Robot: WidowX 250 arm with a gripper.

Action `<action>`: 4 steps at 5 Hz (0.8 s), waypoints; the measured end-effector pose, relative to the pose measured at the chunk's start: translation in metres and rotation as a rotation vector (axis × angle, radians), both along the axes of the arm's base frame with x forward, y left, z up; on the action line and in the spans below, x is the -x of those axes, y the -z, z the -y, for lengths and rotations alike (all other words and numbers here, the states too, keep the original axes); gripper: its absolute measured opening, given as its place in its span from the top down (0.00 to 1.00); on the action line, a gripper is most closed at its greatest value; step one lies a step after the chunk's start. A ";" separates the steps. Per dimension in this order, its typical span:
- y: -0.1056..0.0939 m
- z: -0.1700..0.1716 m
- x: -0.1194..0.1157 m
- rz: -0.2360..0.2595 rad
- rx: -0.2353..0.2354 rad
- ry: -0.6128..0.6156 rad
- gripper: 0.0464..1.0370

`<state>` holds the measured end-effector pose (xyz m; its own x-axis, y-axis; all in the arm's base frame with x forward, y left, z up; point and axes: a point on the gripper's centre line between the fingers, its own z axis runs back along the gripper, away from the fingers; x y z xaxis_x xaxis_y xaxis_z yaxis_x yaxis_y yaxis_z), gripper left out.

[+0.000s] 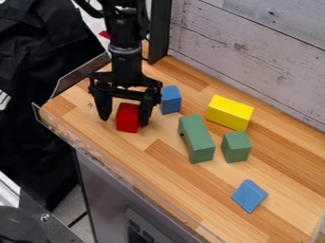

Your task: Pick up and place back red wood

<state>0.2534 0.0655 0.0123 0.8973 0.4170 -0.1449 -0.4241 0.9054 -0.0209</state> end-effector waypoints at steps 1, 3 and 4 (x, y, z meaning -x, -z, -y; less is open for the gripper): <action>0.002 0.002 -0.001 0.016 0.006 -0.021 0.08; 0.002 0.003 0.001 0.027 0.007 -0.033 0.44; -0.007 0.003 0.001 0.047 -0.003 -0.040 0.44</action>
<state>0.2521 0.0627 0.0194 0.8859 0.4527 -0.1015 -0.4582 0.8880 -0.0391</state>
